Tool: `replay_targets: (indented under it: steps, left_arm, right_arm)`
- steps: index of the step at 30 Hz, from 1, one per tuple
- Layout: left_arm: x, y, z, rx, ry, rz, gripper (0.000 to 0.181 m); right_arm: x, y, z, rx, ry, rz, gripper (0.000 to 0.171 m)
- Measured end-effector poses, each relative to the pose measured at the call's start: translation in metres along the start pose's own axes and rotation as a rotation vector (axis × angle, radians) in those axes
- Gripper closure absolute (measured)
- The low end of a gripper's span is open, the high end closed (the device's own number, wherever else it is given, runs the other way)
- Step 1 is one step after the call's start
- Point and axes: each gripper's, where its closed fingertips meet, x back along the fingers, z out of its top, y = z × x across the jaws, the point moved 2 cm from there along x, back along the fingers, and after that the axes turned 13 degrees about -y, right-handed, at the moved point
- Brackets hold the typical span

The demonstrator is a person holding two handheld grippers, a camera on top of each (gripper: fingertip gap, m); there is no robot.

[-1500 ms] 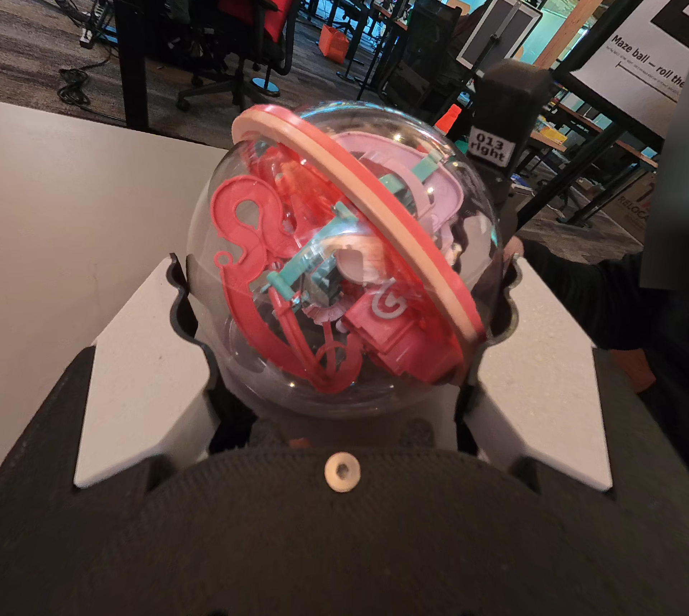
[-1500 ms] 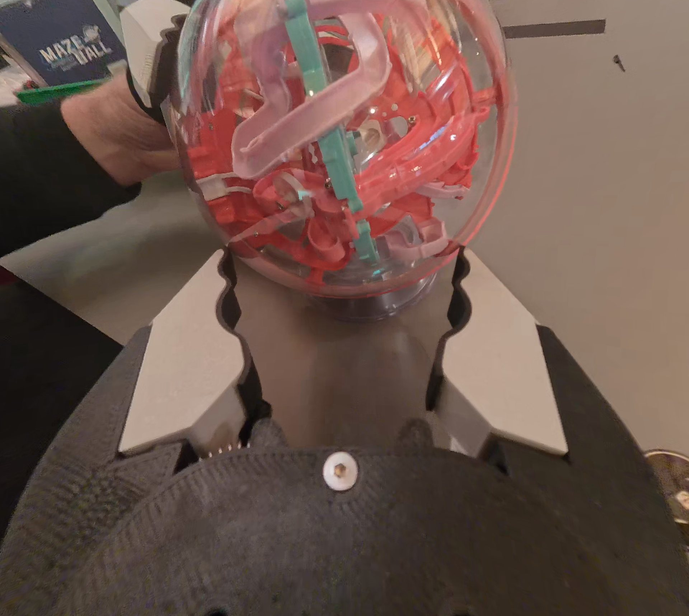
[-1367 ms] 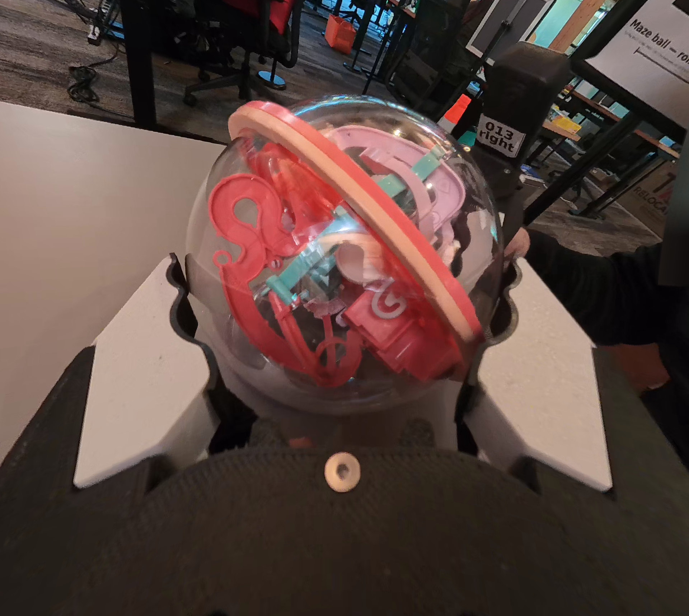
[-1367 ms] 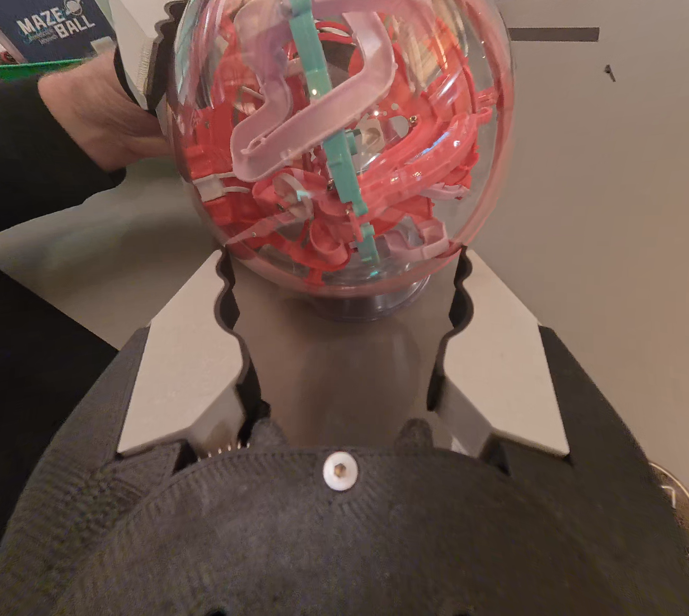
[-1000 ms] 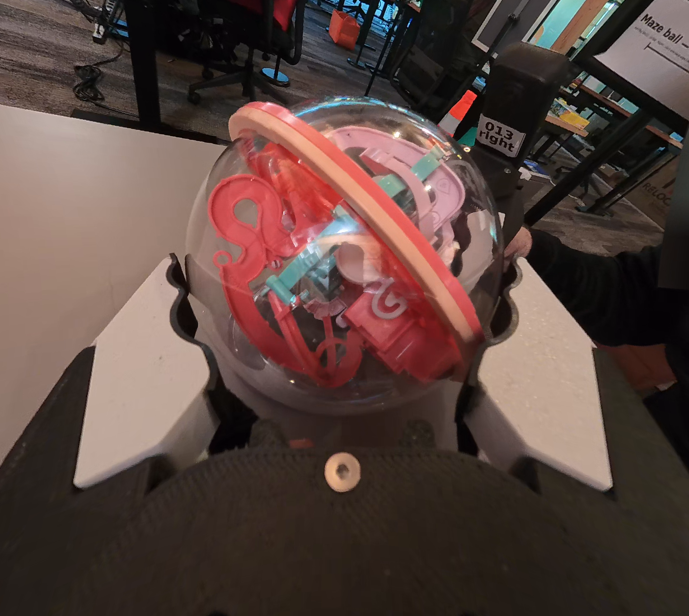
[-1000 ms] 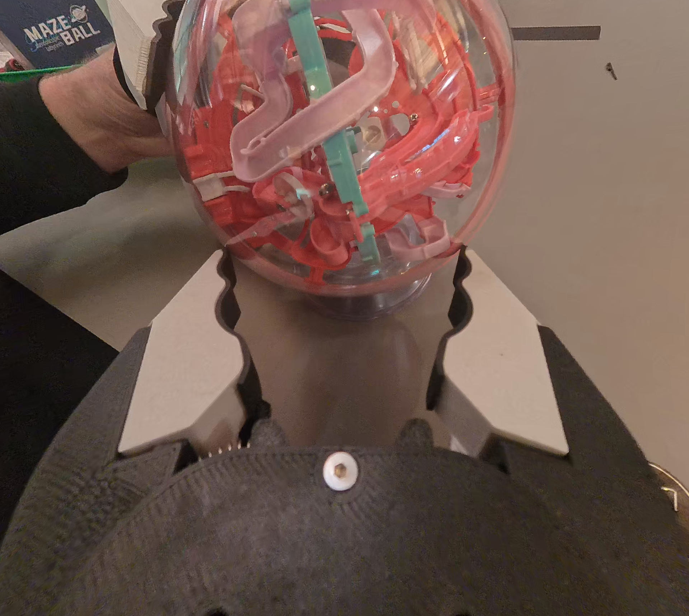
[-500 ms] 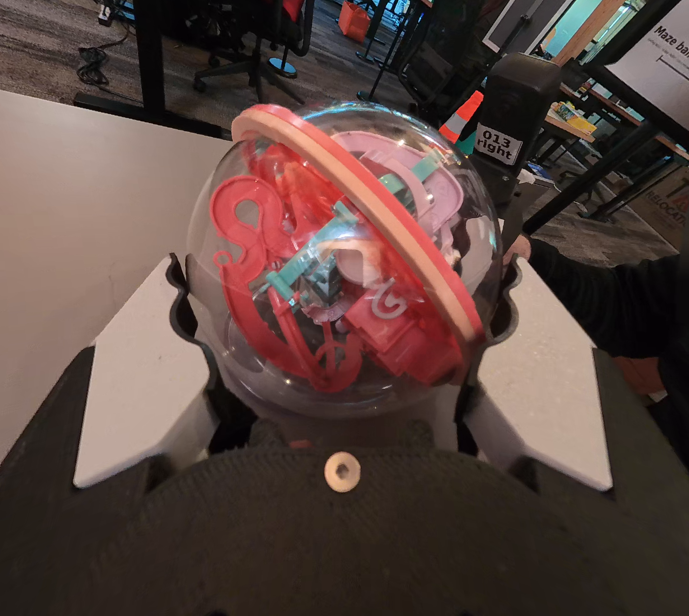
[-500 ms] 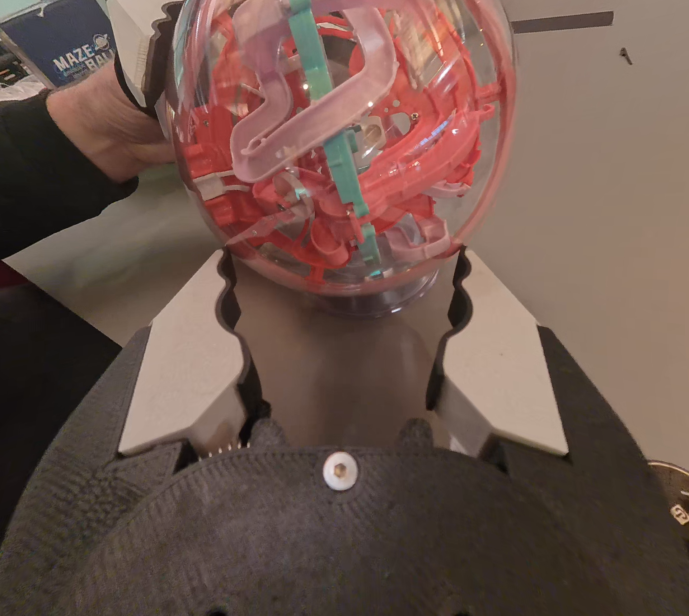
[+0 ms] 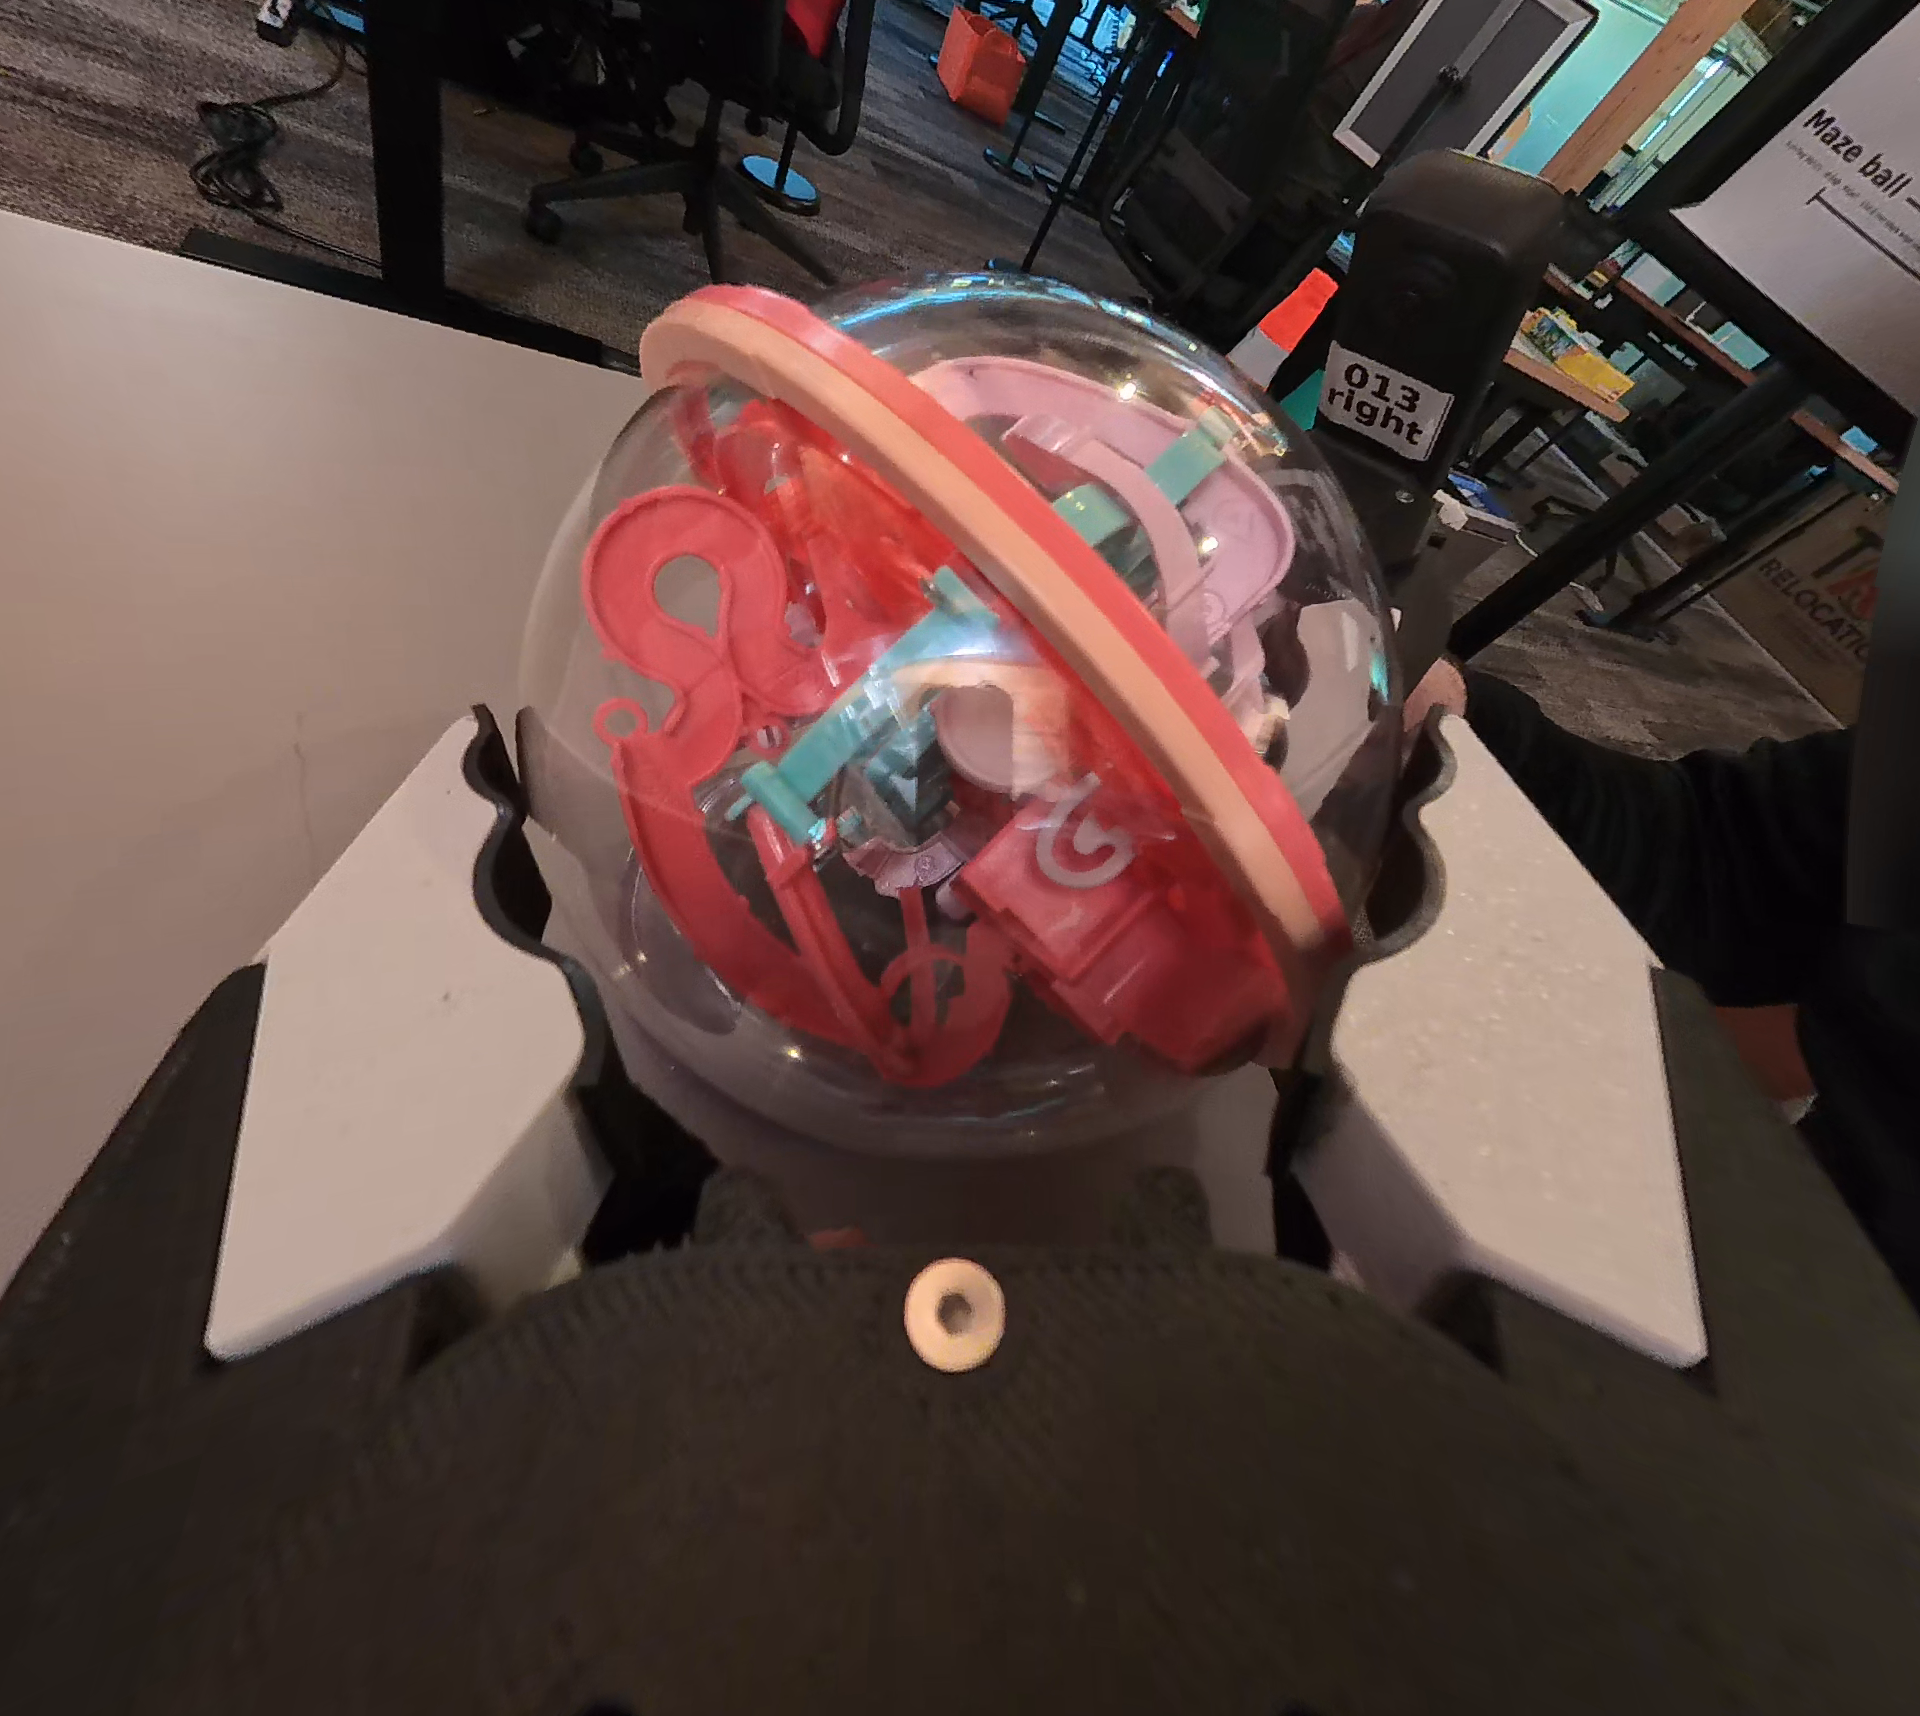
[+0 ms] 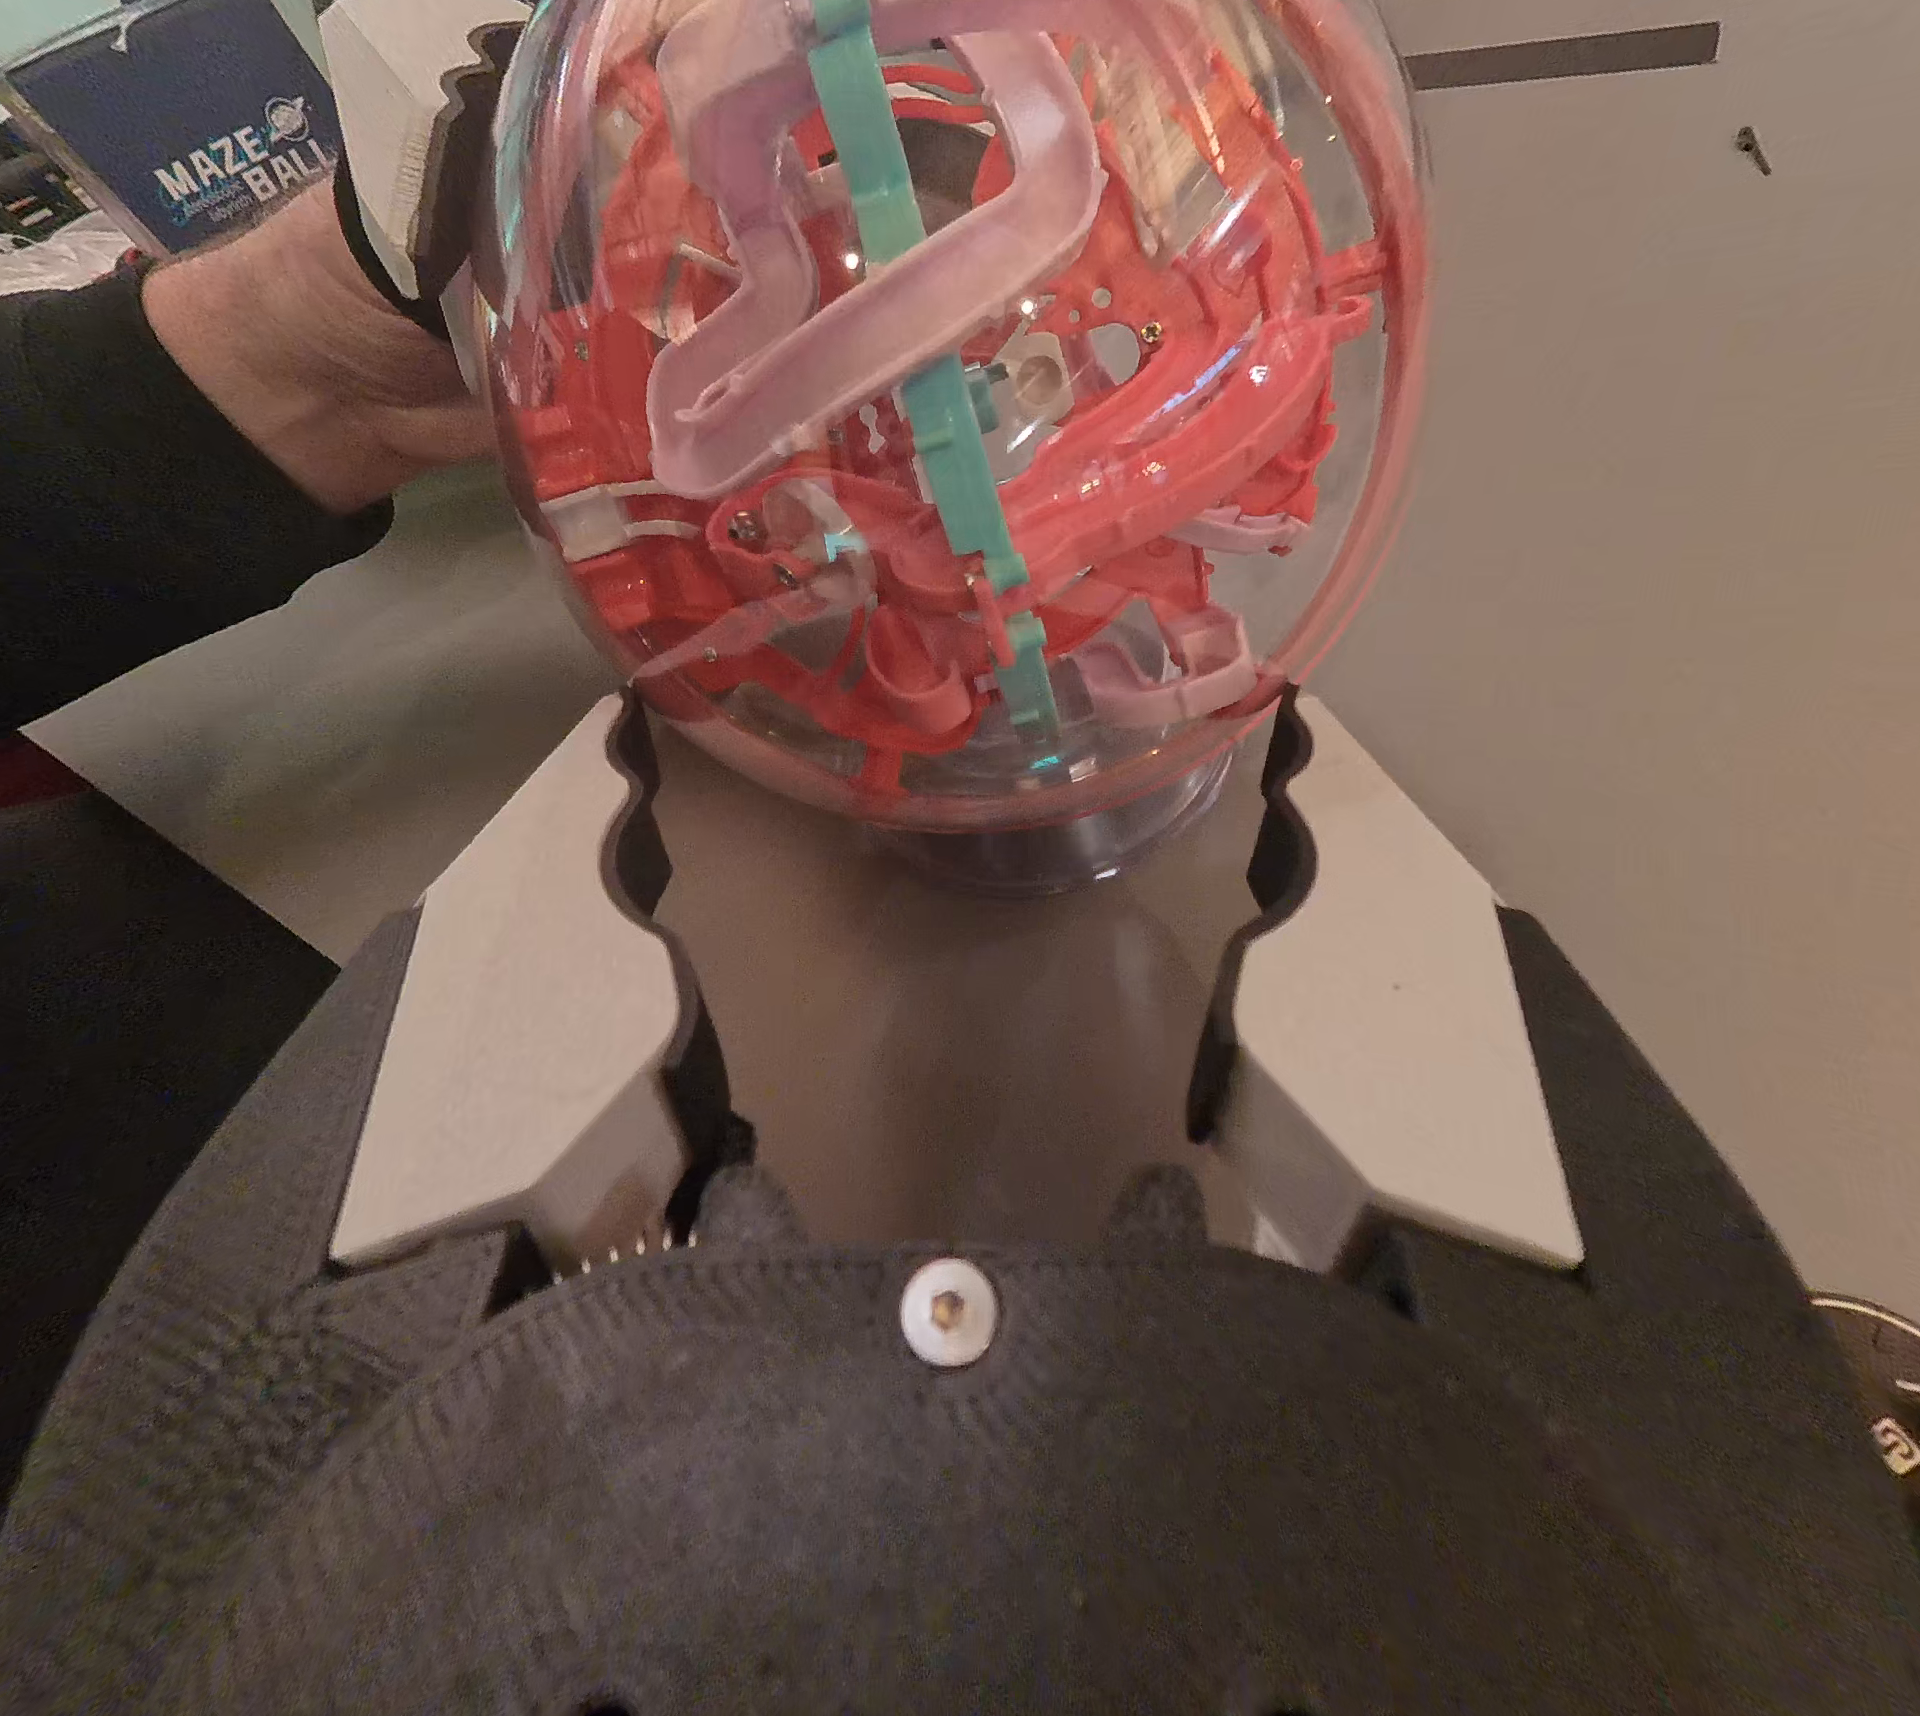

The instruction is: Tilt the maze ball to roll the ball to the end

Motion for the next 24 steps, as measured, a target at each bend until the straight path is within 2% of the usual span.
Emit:
replay_targets:
  steps: [11, 24]
  left_arm:
    - [-0.002, 0.0, 0.0, -0.007, -0.024, -0.008, 0.024]
    - [-0.004, -0.002, 0.003, -0.018, -0.043, 0.022, 0.024]
  right_arm:
    - [0.005, 0.002, 0.001, -0.015, -0.001, 0.023, 0.057]
    - [0.015, 0.01, 0.008, 0.06, -0.029, -0.002, 0.06]
